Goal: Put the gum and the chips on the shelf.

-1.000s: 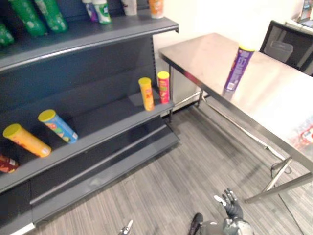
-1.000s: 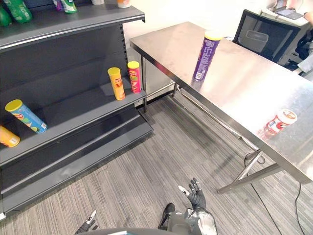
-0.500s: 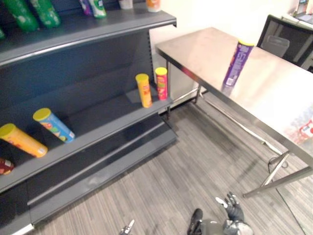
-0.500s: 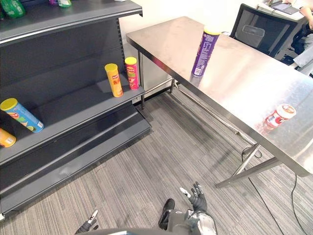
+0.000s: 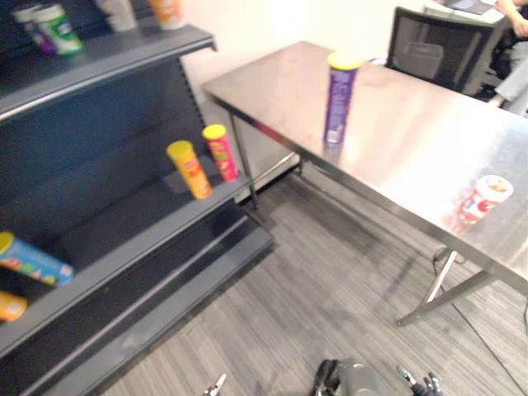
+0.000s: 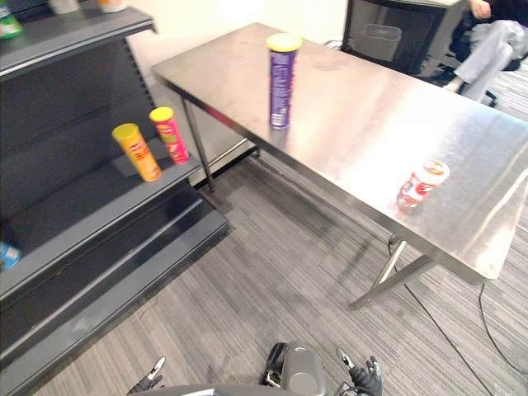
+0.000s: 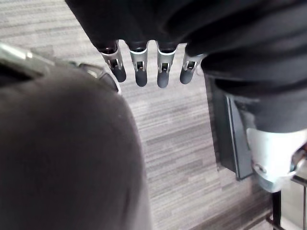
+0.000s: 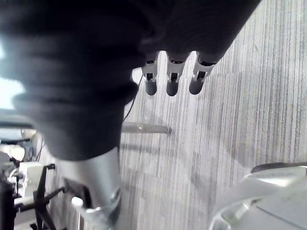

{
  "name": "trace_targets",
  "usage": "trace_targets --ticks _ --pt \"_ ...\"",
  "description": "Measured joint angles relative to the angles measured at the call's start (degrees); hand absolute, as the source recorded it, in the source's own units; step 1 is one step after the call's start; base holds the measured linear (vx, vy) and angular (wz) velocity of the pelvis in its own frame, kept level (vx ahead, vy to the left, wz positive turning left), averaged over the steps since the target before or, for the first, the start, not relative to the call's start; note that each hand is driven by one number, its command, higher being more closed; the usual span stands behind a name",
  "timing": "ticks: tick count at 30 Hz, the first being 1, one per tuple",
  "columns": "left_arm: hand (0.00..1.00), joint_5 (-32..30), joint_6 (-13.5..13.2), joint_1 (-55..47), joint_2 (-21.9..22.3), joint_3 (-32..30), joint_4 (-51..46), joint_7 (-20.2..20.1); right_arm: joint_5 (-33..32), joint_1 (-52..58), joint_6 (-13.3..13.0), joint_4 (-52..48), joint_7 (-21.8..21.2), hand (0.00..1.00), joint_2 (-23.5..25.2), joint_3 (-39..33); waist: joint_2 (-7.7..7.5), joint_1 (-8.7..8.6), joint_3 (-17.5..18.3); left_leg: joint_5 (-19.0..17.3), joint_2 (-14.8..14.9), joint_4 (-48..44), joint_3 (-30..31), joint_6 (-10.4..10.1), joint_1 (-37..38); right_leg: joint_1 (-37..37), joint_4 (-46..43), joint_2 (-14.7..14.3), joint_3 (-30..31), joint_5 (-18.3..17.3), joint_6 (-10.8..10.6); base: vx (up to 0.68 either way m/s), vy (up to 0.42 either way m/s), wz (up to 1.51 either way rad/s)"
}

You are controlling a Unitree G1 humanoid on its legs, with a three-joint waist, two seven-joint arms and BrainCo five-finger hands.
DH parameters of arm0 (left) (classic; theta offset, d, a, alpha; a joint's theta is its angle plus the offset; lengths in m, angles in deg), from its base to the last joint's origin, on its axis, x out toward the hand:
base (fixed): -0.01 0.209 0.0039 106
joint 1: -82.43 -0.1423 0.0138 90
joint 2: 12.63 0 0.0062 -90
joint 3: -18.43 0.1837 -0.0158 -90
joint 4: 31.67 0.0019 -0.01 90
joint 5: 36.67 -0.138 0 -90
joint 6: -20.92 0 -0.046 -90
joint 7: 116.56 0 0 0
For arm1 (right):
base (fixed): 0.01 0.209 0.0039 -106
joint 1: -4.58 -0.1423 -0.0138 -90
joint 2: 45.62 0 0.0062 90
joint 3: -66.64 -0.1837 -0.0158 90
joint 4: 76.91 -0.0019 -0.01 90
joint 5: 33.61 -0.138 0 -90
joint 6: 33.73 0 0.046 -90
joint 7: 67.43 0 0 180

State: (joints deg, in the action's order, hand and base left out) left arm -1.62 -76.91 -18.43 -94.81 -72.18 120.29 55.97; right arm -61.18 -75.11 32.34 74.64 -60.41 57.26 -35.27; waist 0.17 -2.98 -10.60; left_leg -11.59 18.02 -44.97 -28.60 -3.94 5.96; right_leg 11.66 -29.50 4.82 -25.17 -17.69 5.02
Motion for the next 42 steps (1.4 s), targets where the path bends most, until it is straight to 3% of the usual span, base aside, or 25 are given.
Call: trace_targets --ticks 2,4,9,13,16,17,19,22,25,30,32,34,36,40,42 --pt "0.0 0.32 -1.96 -0.17 1.48 -2.87 -1.99 -0.08 0.03 -0.79 -0.09 -0.19 -0.07 0.0 -0.3 0.0 0.19 0.19 0.06 -0.37 0.65 -11.92 5.9 -0.55 -6.05 -3.06 3.63 -3.71 4.27 0.39 1.12 0.28 -0.198 -1.05" --pt "0.0 0.31 -2.28 -0.17 2.55 -3.89 -3.34 0.07 0.03 -1.17 -0.1 -0.12 -0.07 0.0 -0.35 -0.31 0.2 0.44 0.04 -1.58 -0.6 -13.5 7.46 -0.51 -8.38 -5.99 6.15 -5.32 7.62 1.29 1.42 0.24 -0.087 -1.14" --pt "0.0 0.22 -3.23 -0.08 4.17 -4.47 -6.17 0.09 -0.1 -1.72 -0.13 -1.12 -0.13 0.0 -0.23 -1.31 0.19 1.68 0.08 -3.07 -3.47 0.16 8.72 -0.37 -15.78 -12.48 11.41 -6.45 17.85 2.44 -0.11 0.28 0.027 -1.08" --pt "0.0 0.75 -3.21 0.04 5.18 -5.53 -6.24 -0.11 -0.59 -2.7 -0.51 -3.18 -0.43 0.0 0.33 -1.21 -0.02 1.85 -0.03 -1.24 -7.58 17.32 18.41 -0.97 -17.55 -14.74 11.1 -4.88 25.49 0.88 -3.28 0.32 0.228 -0.98" --pt "0.0 0.86 -3.35 -0.04 5.91 -5.88 -6.04 -0.05 -0.6 -2.49 -0.51 -4.98 -1.29 0.0 0.48 -1.06 0.58 2.03 0.1 7.78 -9.03 30.47 25.11 -1.06 -15.01 -14.84 8.95 -3.15 30.65 -1.65 -7.68 0.28 0.326 -0.91" --pt "0.0 0.83 -3.47 -0.07 6.46 -6.29 -5.86 0.09 -0.6 -2.37 -0.48 -5.29 -1.45 0.0 0.36 -1.06 1.46 2.31 0.22 8.7 -8.69 31.53 27.26 -4.74 -13.54 -14.92 8.06 -2.86 32.25 -3.09 -9.28 0.18 0.311 -0.71" --pt "0.0 0.73 -4.23 0.38 5.52 -6.46 -6.12 0.21 -0.51 -2.25 -0.51 -5.21 -2.09 0.0 2.32 -0.76 -0.35 2.86 0.2 5.6 -10.35 28.63 24.66 -3.46 -13.4 -14.69 7.95 -0.23 33.35 -2.76 -10.24 0.17 0.374 -0.8" --pt "0.0 0.69 -4.36 0.62 5.07 -6.47 -5.71 0.24 -0.51 -1.67 -0.5 -4.77 -2.36 0.0 3.77 -0.74 -1.01 3.28 0.61 1.13 -11.16 23.3 21.08 -1.22 -14.07 -15.46 10.02 1.97 33.67 -1.34 -12.4 0.11 0.326 -0.57" --pt "0.0 0.69 -2.72 2.37 4.2 -4.9 -2.48 0.04 -0.55 -1.6 -0.63 -3.53 -2.32 0.0 3.64 -1.01 -0.36 2.87 1.23 0.24 -12.28 23.46 19.72 -0.12 -13.84 -15.76 12.88 3.57 33.57 1.82 -13.51 0.0 0.232 -0.26" --pt "0.0 0.0 -2.01 2.7 2.79 -1.65 -0.22 -0.01 -0.55 -1.54 -1.92 -0.84 -2.25 0.0 3.41 0.33 -0.15 2.72 3.7 2.9 -13.39 30.54 17.98 0.81 -11.99 -14.3 16.81 4.51 31.66 8.03 -13.69 -0.05 0.12 -0.29" --pt "0.0 -0.3 -2.08 2.74 2.22 0.3 0.87 0.16 -0.52 -1.68 -2.39 0.11 -2.1 0.0 2.78 1.55 0.07 2.28 4.34 4.87 -14.31 36.29 18.27 0.49 -10.07 -13.16 18.84 4.74 28.12 12.3 -13.19 -0.06 0.101 -0.44" --pt "0.0 -0.35 -2.08 2.74 2.15 0.55 0.87 0.26 -0.48 -1.82 -2.68 0.11 -1.78 0.0 2.7 1.94 0.0 2.57 4.38 5.65 -14.74 39.49 17.9 0.44 -8.4 -12.7 20.15 4.91 24.79 14.41 -12.51 -0.07 0.087 -0.69" --pt "0.0 -0.32 -2.07 2.54 1.62 0.97 0.89 0.34 -0.26 -1.57 -2.66 0.32 -0.25 0.0 2.54 3.46 -0.68 2.96 4.78 6.35 -15.32 42.18 15.47 0.58 -6.53 -12.83 22.09 5.77 19.02 14.95 -11.83 -0.08 0.034 -0.88" --pt "0.0 -0.34 -2.09 2.62 1.13 2.56 1.11 0.37 0.66 -1.47 -2.07 0.99 3.1 0.0 1.96 3.43 -1.26 3.01 5.26 7.1 -16.67 44.43 15.34 0.7 -4.83 -12.88 24.6 6.15 17.36 14.65 -12.14 -0.04 -0.008 -0.65" --pt "0.0 -0.56 -1.98 2.82 0.93 2.6 1.34 0.39 0.66 -0.85 -1.28 2.51 5.89 0.0 1.69 2.07 -1.74 2.25 5.2 9.68 -17.24 47.29 16.84 1.26 -3.81 -12.84 25.35 6.36 15.47 13.76 -13.02 0.03 -0.044 0.06"
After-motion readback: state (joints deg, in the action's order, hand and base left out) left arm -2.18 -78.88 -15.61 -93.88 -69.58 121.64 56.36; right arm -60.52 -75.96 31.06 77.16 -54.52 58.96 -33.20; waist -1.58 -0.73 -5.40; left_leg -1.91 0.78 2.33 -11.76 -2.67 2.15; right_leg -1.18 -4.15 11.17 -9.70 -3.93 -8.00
